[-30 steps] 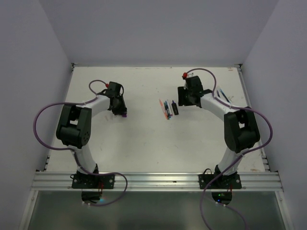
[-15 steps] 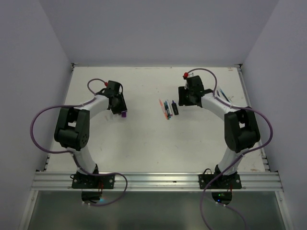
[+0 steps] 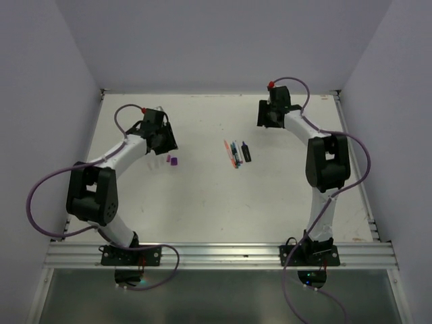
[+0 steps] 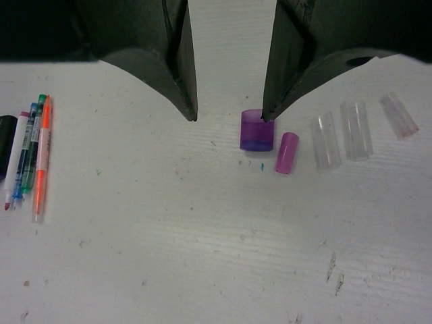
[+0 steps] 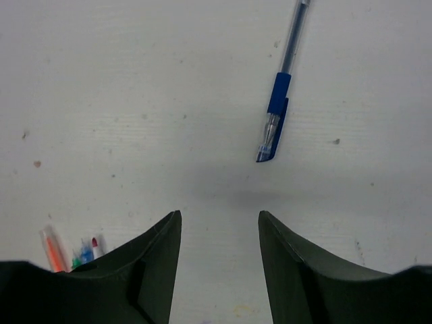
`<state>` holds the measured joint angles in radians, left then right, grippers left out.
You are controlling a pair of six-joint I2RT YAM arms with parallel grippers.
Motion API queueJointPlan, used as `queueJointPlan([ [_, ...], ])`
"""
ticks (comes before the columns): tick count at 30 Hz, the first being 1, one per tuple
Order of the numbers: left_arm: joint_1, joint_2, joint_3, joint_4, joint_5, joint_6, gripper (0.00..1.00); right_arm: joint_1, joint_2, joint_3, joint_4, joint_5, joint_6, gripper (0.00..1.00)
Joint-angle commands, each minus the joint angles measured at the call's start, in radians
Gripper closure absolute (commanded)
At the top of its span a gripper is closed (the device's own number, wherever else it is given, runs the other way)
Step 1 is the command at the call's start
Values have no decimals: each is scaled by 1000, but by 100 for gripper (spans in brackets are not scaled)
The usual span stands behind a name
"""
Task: Open the pen caps
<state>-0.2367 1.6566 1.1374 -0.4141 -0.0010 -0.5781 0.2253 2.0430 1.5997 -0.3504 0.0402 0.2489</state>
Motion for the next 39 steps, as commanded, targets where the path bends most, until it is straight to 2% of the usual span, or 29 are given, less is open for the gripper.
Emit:
queueJointPlan([
  [1, 8, -67, 16, 9, -4, 35, 54, -17, 55, 101, -30, 47, -8, 47],
  [15, 8, -93, 9, 78, 104, 38, 53, -44, 302, 390, -44, 93, -8, 47],
  [28, 7, -67, -8, 127, 154, 30, 53, -53, 413, 500, -85, 93, 18, 49],
  [34, 7, -78, -14, 127, 167, 30, 53, -61, 467, 575, -168, 70, 59, 66],
  [35, 7, -86, -14, 127, 168, 30, 53, -63, 468, 579, -173, 63, 64, 69],
  [36, 7, -87, -18, 124, 170, 32, 53, -64, 473, 582, -177, 58, 70, 78],
  [39, 7, -96, -21, 121, 186, 44, 53, -73, 490, 600, -196, 32, 98, 88],
])
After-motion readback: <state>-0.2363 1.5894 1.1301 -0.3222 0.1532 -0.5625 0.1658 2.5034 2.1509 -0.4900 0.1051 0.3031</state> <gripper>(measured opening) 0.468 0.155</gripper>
